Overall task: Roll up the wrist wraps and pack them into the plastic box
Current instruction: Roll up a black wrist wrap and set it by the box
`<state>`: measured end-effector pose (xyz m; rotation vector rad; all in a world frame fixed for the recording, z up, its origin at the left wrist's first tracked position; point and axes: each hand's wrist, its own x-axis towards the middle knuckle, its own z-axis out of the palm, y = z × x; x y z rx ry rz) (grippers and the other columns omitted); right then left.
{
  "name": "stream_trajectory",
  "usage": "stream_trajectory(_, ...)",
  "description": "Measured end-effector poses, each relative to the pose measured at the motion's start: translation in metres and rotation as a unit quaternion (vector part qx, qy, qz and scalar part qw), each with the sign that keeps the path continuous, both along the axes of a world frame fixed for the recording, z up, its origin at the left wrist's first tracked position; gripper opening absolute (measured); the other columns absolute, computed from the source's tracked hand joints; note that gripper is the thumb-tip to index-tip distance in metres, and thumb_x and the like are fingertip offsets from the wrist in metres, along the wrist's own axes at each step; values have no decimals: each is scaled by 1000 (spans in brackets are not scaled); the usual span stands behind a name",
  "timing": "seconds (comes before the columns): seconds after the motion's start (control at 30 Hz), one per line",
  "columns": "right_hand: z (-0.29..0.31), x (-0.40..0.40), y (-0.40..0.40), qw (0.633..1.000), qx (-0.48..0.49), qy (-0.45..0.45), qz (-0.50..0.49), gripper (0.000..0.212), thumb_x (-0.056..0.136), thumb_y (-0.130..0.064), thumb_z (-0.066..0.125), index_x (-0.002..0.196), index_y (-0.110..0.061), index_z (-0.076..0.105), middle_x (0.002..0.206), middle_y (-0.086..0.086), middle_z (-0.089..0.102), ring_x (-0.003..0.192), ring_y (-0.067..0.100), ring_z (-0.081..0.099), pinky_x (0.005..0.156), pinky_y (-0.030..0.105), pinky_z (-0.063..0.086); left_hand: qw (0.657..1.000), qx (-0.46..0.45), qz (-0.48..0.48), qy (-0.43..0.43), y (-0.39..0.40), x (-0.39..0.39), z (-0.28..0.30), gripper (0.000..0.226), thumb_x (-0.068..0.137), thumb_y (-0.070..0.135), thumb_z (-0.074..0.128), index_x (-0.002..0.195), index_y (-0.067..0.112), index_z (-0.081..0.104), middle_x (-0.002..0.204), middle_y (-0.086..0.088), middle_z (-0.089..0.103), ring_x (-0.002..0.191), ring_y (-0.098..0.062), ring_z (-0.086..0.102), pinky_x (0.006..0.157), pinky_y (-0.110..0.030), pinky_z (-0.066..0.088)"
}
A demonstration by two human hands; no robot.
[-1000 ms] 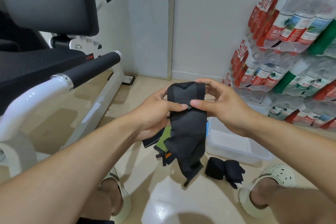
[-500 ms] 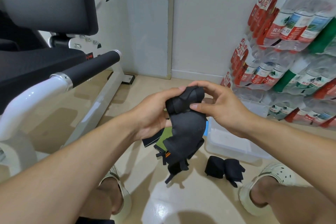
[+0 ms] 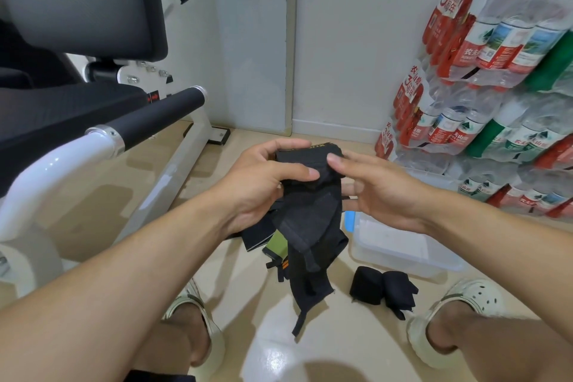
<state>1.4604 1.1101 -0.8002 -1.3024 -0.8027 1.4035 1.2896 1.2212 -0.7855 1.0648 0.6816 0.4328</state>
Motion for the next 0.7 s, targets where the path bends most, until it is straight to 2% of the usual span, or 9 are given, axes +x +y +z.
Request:
stream_trajectory(0.13,-1,-6,0,1000,0,-28,-9,50,87,-36,66,134,-20,62,125,4,73,109,22,73,101,43,55,1000,8,-7,0,1,-1,-2,55,72,-20,72,118,9,68,121,-24,69,93,-29,72,72,-34,61)
stream_trajectory(0.23,-1,-6,0,999,13,-31,-32,49,87,-24,69,136,-19,59,123,5,74,102,20,74,94,39,57,1000,3,-9,9,2,-1,-5,67,72,-23,71,127,13,64,125,-20,68,105,-33,70,81,-39,62)
stream_trajectory(0.3,-2,-6,0,998,22,-35,-43,44,93,-15,68,135,-20,59,123,4,74,102,19,74,88,35,58,1000,-6,-14,11,2,-1,-7,71,72,-21,73,132,14,60,124,-17,70,106,-31,70,83,-39,61)
stream_trajectory(0.37,-3,-5,0,997,30,-41,-50,42,96,-10,66,135,-22,59,125,4,72,108,20,73,82,31,59,999,-21,-24,5,2,-1,-7,71,69,-13,78,133,10,59,125,-20,69,107,-32,70,86,-41,60)
stream_trajectory(0.43,-3,-4,0,996,38,-48,-60,43,95,-7,67,134,-23,60,129,6,70,112,22,72,79,31,60,999,-40,-37,2,-1,-1,-6,59,77,2,77,133,4,59,126,-24,67,115,-37,67,95,-45,57)
stream_trajectory(0.5,-4,-3,-1,995,46,-59,-66,45,93,-5,69,133,-24,61,131,6,68,112,23,72,81,36,62,997,-49,-57,13,-2,-1,-6,48,91,19,69,135,3,59,129,-24,66,122,-40,63,101,-48,54)
stream_trajectory(0.57,-5,-3,-1,993,55,-78,-65,49,92,-3,71,133,-26,61,134,4,66,113,22,71,83,41,62,995,-55,-74,37,-3,-1,-6,46,96,33,63,135,8,61,132,-21,65,123,-40,62,104,-51,51)
stream_trajectory(0.7,-6,-4,-1,988,90,-96,-75,56,90,9,68,130,-29,63,133,-4,66,110,21,72,77,35,60,991,-80,-95,49,-5,-1,-6,45,98,40,58,132,12,65,127,-16,70,118,-32,67,102,-52,52)
